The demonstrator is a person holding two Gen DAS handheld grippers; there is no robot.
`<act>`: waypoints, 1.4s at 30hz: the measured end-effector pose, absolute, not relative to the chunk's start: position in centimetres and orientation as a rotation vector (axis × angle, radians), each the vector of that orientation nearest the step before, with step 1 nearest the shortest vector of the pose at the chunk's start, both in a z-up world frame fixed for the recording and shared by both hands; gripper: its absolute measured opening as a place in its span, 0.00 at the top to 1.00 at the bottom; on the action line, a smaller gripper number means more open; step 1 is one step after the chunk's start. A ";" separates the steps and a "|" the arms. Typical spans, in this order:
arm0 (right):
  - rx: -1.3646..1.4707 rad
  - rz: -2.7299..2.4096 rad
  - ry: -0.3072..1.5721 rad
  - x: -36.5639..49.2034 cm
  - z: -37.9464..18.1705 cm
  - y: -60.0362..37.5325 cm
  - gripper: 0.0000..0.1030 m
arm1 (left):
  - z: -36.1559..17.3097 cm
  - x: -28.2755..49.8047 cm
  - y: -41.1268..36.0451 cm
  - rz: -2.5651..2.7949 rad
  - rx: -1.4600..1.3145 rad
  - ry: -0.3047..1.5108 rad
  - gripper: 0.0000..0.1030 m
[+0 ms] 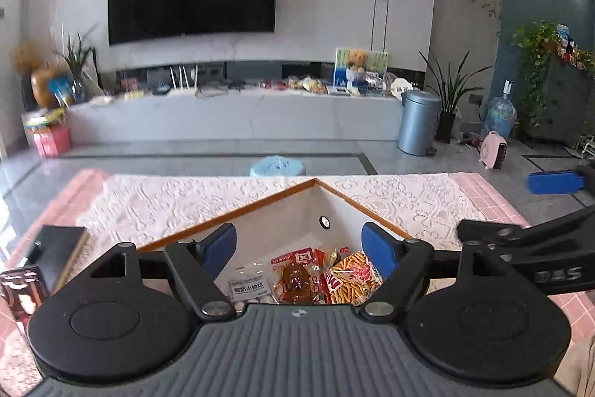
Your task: Organize snacks
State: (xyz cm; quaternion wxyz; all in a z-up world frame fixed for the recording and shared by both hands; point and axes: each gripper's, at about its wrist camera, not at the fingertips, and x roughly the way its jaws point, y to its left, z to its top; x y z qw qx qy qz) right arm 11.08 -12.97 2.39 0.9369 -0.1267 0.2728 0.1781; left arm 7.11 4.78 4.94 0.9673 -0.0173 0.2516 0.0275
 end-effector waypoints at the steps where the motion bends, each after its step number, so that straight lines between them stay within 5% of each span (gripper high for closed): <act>1: -0.240 0.357 0.544 10.2 2.7 -13.6 0.06 | 5.1 6.7 4.3 0.055 -0.017 0.495 0.13; 7: -0.148 0.304 0.494 5.6 3.8 -16.2 0.04 | 5.5 4.1 2.1 0.035 0.084 0.430 0.12; 17: -0.032 0.171 0.516 0.0 1.5 -18.0 0.04 | 2.7 2.4 0.2 0.004 0.113 0.566 0.12; 42: -0.017 0.166 0.603 -0.6 -3.8 -18.3 0.04 | -0.1 1.5 -0.6 0.047 0.119 0.661 0.12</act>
